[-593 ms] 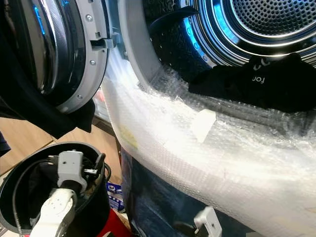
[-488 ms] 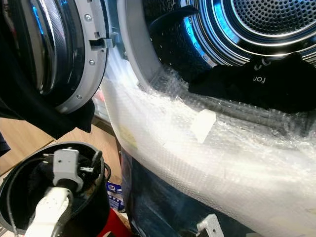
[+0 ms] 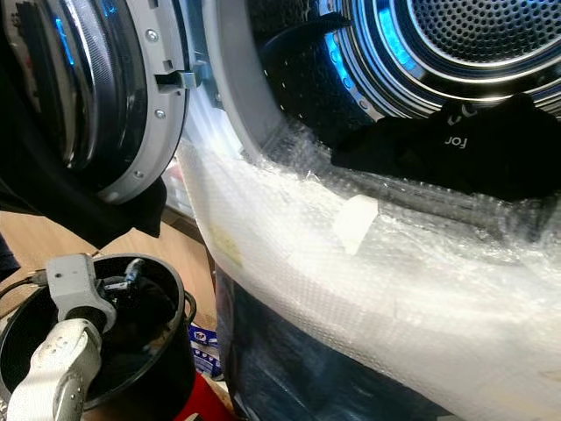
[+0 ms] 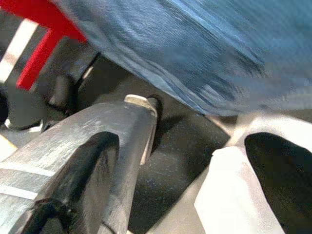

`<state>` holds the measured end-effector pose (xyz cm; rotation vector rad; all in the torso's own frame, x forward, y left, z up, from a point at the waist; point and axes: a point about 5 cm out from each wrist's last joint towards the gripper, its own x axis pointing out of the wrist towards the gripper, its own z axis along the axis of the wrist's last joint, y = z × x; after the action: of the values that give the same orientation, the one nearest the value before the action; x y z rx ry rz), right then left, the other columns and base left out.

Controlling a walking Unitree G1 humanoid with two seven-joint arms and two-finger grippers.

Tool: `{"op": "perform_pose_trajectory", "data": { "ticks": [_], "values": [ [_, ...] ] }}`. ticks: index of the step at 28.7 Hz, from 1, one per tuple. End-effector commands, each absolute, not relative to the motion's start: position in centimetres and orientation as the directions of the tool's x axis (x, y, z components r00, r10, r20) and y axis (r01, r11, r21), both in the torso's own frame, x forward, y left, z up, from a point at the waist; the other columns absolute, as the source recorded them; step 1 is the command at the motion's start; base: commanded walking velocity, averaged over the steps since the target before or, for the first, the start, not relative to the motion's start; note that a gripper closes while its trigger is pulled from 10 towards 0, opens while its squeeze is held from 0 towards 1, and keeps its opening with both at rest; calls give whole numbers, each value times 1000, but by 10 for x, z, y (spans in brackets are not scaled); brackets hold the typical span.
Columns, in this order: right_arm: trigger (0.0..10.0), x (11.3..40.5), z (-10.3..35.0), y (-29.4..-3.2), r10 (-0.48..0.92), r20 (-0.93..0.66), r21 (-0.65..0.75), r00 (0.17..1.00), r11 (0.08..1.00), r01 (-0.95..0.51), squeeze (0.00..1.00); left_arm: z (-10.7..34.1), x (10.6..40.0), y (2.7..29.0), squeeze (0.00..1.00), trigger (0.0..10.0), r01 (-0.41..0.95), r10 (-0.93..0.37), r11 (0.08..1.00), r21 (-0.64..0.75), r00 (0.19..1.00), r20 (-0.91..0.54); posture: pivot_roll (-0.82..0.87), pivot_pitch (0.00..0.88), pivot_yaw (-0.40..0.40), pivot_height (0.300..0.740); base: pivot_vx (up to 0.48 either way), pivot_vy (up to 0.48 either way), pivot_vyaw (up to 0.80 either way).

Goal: Clothes washing

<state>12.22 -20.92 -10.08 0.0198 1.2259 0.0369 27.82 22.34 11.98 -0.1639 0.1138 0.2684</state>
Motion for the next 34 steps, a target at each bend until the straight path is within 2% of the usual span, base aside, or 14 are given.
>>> {"op": "perform_pose_trajectory", "data": {
  "ticks": [1, 5, 6, 8, 10, 13, 14, 15, 16, 20, 25, 32, 34],
  "values": [
    [10000, 116, -104, -209, -1, -948, 3, 318, 1000, 12, 1000, 119, 276, 229, 0, 10000, -304, 277, 936, -175, 947, -165, -4, 16, 16, 740, 0, 0, 0],
    [10000, 118, -105, -211, -75, -945, -62, 319, 997, 53, 1000, 109, 273, 234, 0, 10000, -362, 299, 899, -247, 918, -259, -2, 19, 20, 740, 0, 0, 0],
    [10000, 118, -105, -214, -114, -945, -95, 305, 992, 79, 0, 104, 270, 238, 0, 10000, -401, 322, 880, -255, 898, -300, -2, 34, 22, 740, 0, 0, 0],
    [10000, 118, -105, -218, -154, -947, -119, 283, 983, 137, 0, 98, 266, 245, 0, 10000, -451, 354, 858, -245, 866, -353, 8, 55, 21, 740, 0, 0, 0],
    [10000, 121, -104, -219, -160, -941, -112, 297, 979, 170, 0, 100, 266, 250, 0, 10000, -448, 366, 872, -197, 865, -344, 10, 66, 21, 740, 0, 0, 0],
    [10000, 129, -102, -217, -140, -926, -91, 351, 984, 152, 0, 101, 268, 253, 0, 10000, -436, 341, 869, -235, 871, -354, 7, 77, 16, 740, 0, 0, 0],
    [10000, 130, -102, -217, -143, -926, -88, 350, 982, 169, 0, 99, 270, 251, 196, 10000, -412, 315, 882, -229, 876, -365, 1, 80, 12, 740, 0, 0, 0],
    [10000, 130, -102, -218, -148, -926, -90, 348, 980, 178, 0, 98, 272, 248, 1000, 10000, -381, 289, 897, -222, 889, -356, 0, 80, 11, 740, 0, 0, 0],
    [10000, 130, -102, -216, -139, -928, -85, 347, 982, 168, 0, 96, 273, 243, 1000, 10000, -353, 257, 909, -222, 894, -366, -3, 83, 6, 740, 0, 0, 0],
    [10000, 130, -102, -215, -130, -929, -70, 347, 982, 178, 0, 93, 279, 241, 1000, 10000, -361, 269, 911, -201, 887, -375, 1, 88, -13, 740, 0, 0, 0],
    [10000, 130, -103, -212, -113, -931, -79, 348, 991, 111, 0, 96, 288, 235, 1000, 10000, -257, 182, 950, -180, 920, -348, -8, 93, -18, 740, 0, 0, 0],
    [10000, 132, -101, -220, -140, -926, -83, 351, 981, 173, 0, 93, 290, 243, 1000, 10000, -281, 213, 950, -134, 900, -381, -17, 93, -14, 740, 0, 0, 0],
    [10000, 131, -101, -220, -118, -929, -84, 352, 990, 111, 0, 89, 290, 256, 1000, 10000, -341, 287, 939, -46, 851, -440, -14, 99, -16, 740, 0, 0, 0]
  ]
}}
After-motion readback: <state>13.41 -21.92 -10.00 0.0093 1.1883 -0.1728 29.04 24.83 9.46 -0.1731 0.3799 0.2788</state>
